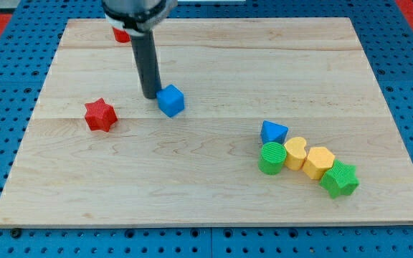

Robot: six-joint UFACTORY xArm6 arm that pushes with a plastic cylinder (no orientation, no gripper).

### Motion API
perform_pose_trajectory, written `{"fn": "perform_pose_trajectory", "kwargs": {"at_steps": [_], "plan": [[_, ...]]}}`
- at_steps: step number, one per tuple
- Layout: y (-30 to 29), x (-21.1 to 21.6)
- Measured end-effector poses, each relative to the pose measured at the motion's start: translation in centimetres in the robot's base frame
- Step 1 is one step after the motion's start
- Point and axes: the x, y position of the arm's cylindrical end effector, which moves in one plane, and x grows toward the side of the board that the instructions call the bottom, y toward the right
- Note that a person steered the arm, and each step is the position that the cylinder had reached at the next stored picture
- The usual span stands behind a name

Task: Push the red star into the blue blocks

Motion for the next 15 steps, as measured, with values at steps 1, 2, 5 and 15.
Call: {"fn": "perform_pose_trajectory", "kwargs": {"at_steps": [1, 2, 5, 15], "plan": [[9.9, 2.5], [7.1, 5.6], [-12.6, 12.8], [5.7, -6.1]]}}
